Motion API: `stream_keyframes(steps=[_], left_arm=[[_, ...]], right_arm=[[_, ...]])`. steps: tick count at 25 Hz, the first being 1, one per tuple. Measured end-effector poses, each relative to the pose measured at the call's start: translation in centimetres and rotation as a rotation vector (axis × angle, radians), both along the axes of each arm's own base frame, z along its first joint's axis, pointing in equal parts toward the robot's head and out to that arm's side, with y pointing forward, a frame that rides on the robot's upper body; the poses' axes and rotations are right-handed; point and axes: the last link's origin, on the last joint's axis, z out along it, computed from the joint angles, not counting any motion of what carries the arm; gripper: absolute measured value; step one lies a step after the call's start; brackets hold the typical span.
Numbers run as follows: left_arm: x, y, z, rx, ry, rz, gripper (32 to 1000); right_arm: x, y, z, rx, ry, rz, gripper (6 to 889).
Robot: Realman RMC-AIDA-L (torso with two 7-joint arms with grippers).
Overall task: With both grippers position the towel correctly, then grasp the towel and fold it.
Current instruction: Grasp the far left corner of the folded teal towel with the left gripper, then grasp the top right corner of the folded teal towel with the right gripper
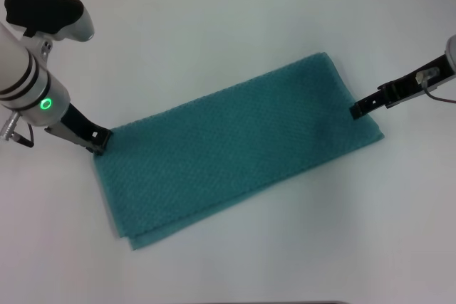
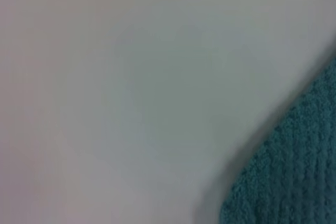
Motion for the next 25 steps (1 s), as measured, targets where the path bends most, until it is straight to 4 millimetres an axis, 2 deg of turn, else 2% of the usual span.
stream_keyframes(steps=[3,9,13,19,25], left_arm=[[0.2,0.1,0.1,0.000,0.000,-0.004,50],[0.8,0.5,0.2,0.003,-0.001,-0.018,46],[1.2,0.6,0.4,0.002,0.006,-0.029,45],[1.6,0.8,0.4,-0.001,0.007,-0.036,45],[1.8,0.8,0.3,-0.005,0.005,-0.037,44]], right_arm=[[0.1,0.0,0.1,0.007,0.004,-0.009,765],[1.1,0.3,1.4,0.055,-0.012,-0.043,763],[1.8,0.1,1.4,0.063,-0.020,-0.059,761],[2.7,-0.2,0.0,0.076,-0.030,-0.071,758],[2.6,-0.4,-1.2,0.073,-0.034,-0.061,756]])
